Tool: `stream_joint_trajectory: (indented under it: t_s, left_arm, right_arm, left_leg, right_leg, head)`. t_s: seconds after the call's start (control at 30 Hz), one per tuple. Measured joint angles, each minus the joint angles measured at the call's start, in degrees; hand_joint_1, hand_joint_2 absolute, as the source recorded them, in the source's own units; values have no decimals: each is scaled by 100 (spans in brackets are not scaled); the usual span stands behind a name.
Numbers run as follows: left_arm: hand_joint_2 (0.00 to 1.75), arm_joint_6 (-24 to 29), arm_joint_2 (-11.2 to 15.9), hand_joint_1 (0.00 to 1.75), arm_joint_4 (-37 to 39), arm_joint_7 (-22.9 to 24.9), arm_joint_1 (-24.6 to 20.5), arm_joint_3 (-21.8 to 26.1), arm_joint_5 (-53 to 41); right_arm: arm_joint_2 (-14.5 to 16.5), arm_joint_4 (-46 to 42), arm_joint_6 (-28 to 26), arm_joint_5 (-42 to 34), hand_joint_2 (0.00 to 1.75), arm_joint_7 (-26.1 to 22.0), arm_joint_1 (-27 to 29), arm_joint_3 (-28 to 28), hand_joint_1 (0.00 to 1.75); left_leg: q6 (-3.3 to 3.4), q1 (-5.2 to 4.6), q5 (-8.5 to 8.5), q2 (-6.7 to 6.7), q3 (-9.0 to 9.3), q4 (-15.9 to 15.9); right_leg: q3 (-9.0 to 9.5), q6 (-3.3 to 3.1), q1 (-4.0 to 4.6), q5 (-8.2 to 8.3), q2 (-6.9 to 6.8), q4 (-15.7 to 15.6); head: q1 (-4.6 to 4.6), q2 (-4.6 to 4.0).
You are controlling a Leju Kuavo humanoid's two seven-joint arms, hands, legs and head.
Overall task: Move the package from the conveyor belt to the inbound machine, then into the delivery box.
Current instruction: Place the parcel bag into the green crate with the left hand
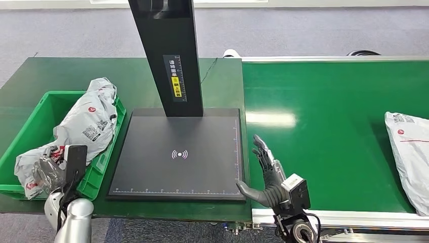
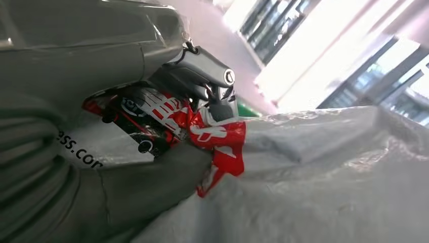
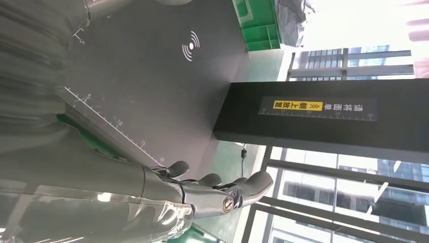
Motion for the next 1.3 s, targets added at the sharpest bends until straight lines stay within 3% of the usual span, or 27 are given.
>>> stream_joint_trajectory:
  t_s: [0.07, 0.2, 0.37, 0.43, 0.53, 0.6, 0.83, 0.97, 1.17, 1.3]
  left_arm:
    - [175, -125, 88, 0, 72, 134, -39, -109, 31]
    - [0, 5, 195, 0, 83, 185, -29, -263, 31]
    - [0, 716, 193, 0, -72, -366, 137, -313, 56]
    - [0, 831, 86, 0, -280, -1094, 188, -182, 168]
    - [0, 849, -233, 0, -688, -2544, 173, 284, 490]
    - [0, 849, -451, 0, -973, -3097, 157, 617, 590]
    - [0, 849, -868, 0, -2019, -3338, 160, 1138, 664]
    - [175, 848, -952, 0, -2483, -3344, 218, 1063, 1217]
    - [175, 846, -840, 0, -2556, -3344, 450, 142, 2490]
    - [175, 514, -563, 0, -2409, -3342, 676, -826, 3364]
  right_arm:
    - [1, 33, 28, 38, 175, -4, -32, 2, 0]
    - [5, 97, 48, 94, 175, -18, -81, 6, 0]
    - [25, 156, 53, 133, 175, -28, -92, 16, 0]
    - [37, 181, 52, 145, 175, -30, -96, 26, 0]
    - [43, 226, 49, 150, 175, -34, -108, 59, 0]
    - [45, 254, 41, 150, 175, -42, -113, 82, 0]
    - [49, 331, 3, 150, 175, -52, -113, 137, 0]
    - [48, 366, -29, 150, 175, -58, -124, 177, 0]
    - [20, 379, -75, 83, 175, -65, -182, 185, 0]
    - [-25, 385, -73, 23, 175, -63, -222, 183, 0]
  left_leg:
    - [0, 0, 1, -11, 8, -1]
    - [1, 0, 4, -15, 18, -2]
    - [0, 0, 8, -6, 16, -1]
    - [0, 0, 8, -7, 8, 1]
    - [-1, 0, 6, -6, -2, 1]
    - [-1, 0, 4, -3, -7, 2]
    - [-1, 3, 3, -2, -14, 1]
    - [-1, 3, 3, -2, -14, 1]
    - [-1, 1, 3, -3, -14, 2]
    - [-1, 1, 3, -2, -13, 3]
  right_leg:
    - [11, 0, 0, -1, -12, 0]
    - [28, -1, 0, -1, -21, 0]
    - [22, 0, 1, 1, -17, 0]
    - [16, 0, 1, 1, -17, 0]
    - [3, 0, 0, 1, -14, 0]
    - [-5, 0, 0, 1, -7, 0]
    - [-13, -1, 5, 1, -4, 0]
    - [-13, -1, 5, 1, -4, 0]
    - [-13, 0, 2, 1, -5, -1]
    - [-14, 0, 1, 1, -3, -1]
  head:
    - [-1, 0]
    - [1, 0]
    - [2, 0]
    - [2, 0]
    - [2, 0]
    - [1, 0]
    - [1, 0]
    - [2, 0]
    - [2, 0]
    - [0, 0]
